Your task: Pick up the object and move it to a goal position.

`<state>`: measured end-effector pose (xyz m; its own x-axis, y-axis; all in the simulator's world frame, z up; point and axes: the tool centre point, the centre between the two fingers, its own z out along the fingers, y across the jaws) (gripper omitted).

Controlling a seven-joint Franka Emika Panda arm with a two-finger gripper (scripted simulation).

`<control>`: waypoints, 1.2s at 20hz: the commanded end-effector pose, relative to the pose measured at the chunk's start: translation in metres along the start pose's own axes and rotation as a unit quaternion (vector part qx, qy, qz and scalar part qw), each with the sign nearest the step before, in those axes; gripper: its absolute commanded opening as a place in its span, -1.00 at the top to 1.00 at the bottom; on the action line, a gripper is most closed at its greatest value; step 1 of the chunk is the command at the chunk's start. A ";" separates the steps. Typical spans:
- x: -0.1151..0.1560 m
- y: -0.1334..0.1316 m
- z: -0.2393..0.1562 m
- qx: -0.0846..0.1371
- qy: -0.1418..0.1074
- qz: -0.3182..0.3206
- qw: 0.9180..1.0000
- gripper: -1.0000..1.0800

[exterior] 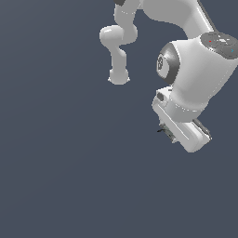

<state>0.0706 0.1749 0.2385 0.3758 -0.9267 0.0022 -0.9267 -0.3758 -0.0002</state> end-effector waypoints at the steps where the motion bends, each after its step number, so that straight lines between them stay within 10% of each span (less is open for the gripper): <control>1: -0.009 -0.009 -0.015 0.000 0.000 0.000 1.000 1.00; 24: -0.043 -0.050 -0.073 0.000 -0.001 0.000 1.000 1.00</control>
<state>0.1001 0.2330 0.3105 0.3762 -0.9265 0.0003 -0.9265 -0.3762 0.0006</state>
